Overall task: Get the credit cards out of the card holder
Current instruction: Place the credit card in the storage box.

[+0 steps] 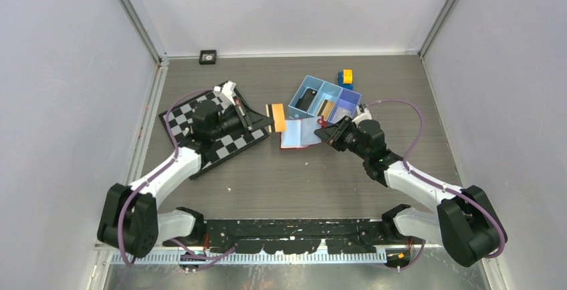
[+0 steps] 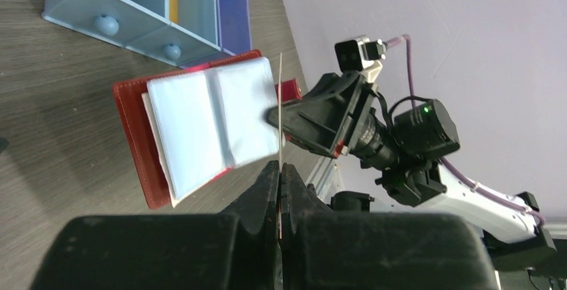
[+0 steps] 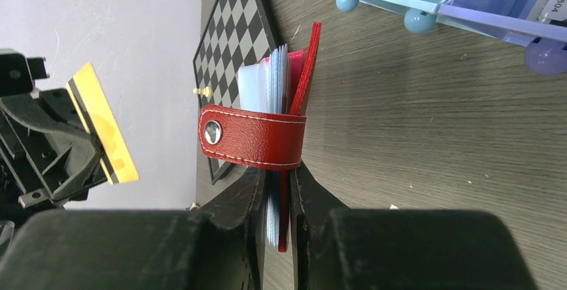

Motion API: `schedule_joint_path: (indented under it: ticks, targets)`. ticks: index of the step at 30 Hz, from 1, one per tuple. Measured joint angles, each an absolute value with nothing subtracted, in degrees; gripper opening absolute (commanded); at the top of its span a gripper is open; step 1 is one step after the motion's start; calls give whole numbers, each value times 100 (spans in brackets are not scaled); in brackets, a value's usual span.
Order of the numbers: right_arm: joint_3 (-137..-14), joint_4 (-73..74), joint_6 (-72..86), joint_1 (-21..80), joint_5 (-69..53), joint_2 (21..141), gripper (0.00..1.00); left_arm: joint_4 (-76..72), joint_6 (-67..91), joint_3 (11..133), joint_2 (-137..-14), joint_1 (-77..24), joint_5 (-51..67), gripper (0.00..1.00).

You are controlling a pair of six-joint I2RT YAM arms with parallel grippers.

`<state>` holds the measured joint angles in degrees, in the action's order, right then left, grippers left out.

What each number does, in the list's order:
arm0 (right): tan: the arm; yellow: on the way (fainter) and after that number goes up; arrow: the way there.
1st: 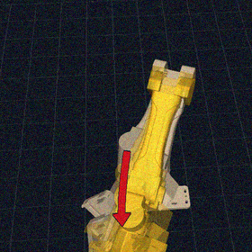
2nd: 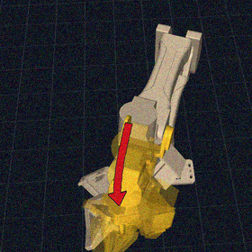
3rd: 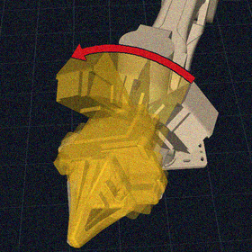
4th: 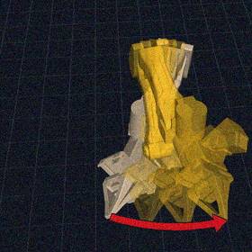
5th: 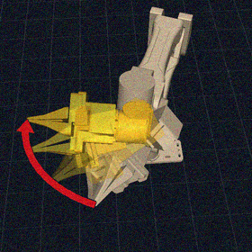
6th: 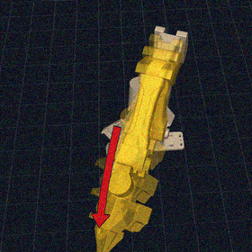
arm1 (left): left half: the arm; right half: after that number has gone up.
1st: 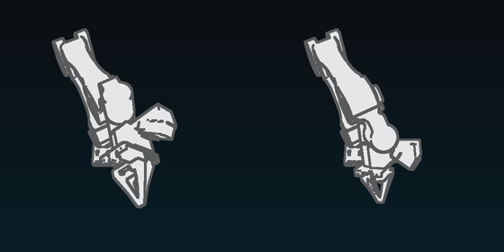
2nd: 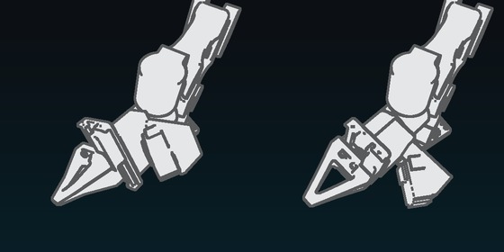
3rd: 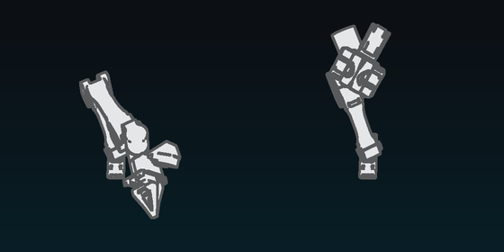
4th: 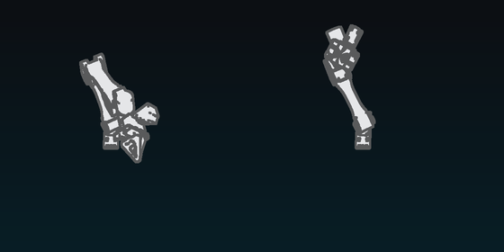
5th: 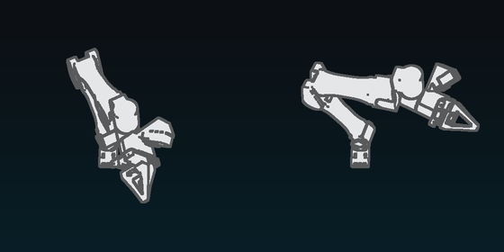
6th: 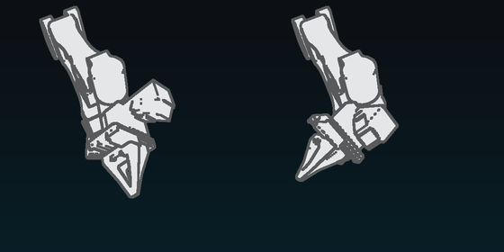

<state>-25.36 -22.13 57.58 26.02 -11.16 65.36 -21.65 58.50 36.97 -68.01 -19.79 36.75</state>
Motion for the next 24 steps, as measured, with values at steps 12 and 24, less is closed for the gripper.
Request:
schedule_joint_path:
  ticks: [12, 24]
  targets:
    - [-2469, -1809, 5623, 2602, -1070, 6436, 1, -1343, 5422, 5251, -8608, -2482, 3518, 0]
    - [-2191, -368, 5166, 2602, -486, 4934, 1, 322, 4390, 7841, -10320, -2926, 3269, 0]
